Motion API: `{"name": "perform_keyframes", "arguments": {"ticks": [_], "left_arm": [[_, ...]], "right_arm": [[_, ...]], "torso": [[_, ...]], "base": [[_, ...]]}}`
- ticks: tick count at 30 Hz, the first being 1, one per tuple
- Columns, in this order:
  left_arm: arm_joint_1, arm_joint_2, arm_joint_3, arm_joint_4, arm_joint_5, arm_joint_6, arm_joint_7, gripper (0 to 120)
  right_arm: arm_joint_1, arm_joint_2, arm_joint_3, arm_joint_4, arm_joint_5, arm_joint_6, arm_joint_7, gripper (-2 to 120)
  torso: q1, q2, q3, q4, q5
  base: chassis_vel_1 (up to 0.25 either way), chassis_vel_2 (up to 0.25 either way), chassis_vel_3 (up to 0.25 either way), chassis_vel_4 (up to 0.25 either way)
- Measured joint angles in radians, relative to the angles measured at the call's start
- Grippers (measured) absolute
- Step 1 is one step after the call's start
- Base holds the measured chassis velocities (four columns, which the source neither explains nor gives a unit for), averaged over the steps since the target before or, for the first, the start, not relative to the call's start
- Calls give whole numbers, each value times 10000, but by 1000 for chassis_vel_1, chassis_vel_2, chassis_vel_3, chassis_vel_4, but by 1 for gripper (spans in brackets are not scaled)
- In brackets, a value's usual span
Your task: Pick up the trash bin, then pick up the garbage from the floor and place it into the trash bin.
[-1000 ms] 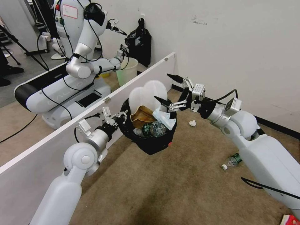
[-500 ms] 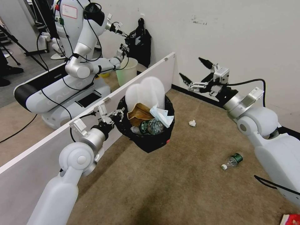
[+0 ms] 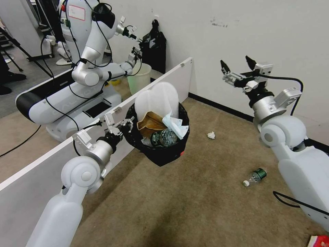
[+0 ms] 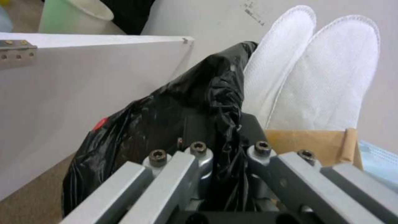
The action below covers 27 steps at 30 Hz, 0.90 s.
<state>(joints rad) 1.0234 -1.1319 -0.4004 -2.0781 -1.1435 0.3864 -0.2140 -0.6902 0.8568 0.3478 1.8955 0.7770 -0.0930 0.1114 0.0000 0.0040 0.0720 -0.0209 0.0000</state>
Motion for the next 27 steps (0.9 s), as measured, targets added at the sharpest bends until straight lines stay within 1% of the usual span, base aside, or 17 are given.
{"name": "perform_keyframes", "arguments": {"ticks": [2,7,10,11,13,14,15,16,17,18,20,21,22,23,25,26,27], "left_arm": [[5,19,-6,-33,-3,-9,-8,4],[20,30,-15,-49,-2,-18,-19,4],[66,46,-32,-56,17,-31,-22,4],[66,46,-32,-56,17,-31,-22,4],[93,62,-61,-61,22,-43,-22,4],[93,62,-61,-61,22,-43,-22,4],[96,68,-76,-63,24,-51,-22,4],[96,71,-83,-64,24,-56,-22,4],[96,80,-90,-72,22,-62,-23,4],[96,80,-90,-72,22,-62,-23,4],[93,95,-99,-95,18,-67,-28,4],[93,95,-99,-95,18,-67,-28,4],[85,104,-100,-96,17,-72,-32,4],[85,104,-100,-96,17,-72,-32,4],[67,111,-101,-97,15,-81,-34,4],[67,111,-101,-97,15,-81,-34,4],[58,111,-102,-97,15,-89,-34,4]], "right_arm": [[-122,-65,121,27,188,-237,185,100],[-194,-34,125,-59,242,-433,361,100],[-239,21,38,5,479,-1016,1006,100],[-239,21,38,5,479,-1016,1006,100],[-288,52,-93,134,785,-1695,1724,100],[-288,52,-93,134,785,-1695,1724,100],[-313,72,-180,248,1044,-2194,2313,100],[-325,84,-226,314,1242,-2463,2635,100],[-357,137,-327,486,1765,-3081,3338,100],[-357,137,-327,486,1765,-3081,3338,100],[-405,268,-439,647,2309,-3821,4266,100],[-405,268,-439,647,2309,-3821,4266,100],[-427,326,-510,653,2426,-4003,4636,100],[-427,326,-510,653,2426,-4003,4636,100],[-457,393,-561,668,2678,-4199,5130,100],[-457,393,-561,668,2678,-4199,5130,100],[-481,417,-570,690,2873,-4255,5387,100]], "torso": [[0,0,0,-2,0],[0,0,0,-1,0],[0,0,0,1,0],[0,0,0,1,0],[0,0,0,1,-1],[0,0,0,1,-1],[0,0,0,1,-1],[0,0,0,1,-1],[0,0,0,0,0],[0,0,0,0,0],[0,0,0,0,-2],[0,0,0,0,-2],[0,0,0,1,-1],[0,0,0,1,-1],[0,0,0,0,-1],[0,0,0,0,-1],[0,0,0,0,-1]], "base": [[0,0,0,0],[0,0,0,0],[0,0,0,0],[0,0,0,0],[0,0,0,0],[0,0,0,0],[0,0,0,0],[0,0,0,0],[0,0,0,0],[0,0,0,0],[0,0,0,0],[0,0,0,0],[0,0,0,0],[0,0,0,0],[0,0,0,0],[0,0,0,0],[0,0,0,0]]}}
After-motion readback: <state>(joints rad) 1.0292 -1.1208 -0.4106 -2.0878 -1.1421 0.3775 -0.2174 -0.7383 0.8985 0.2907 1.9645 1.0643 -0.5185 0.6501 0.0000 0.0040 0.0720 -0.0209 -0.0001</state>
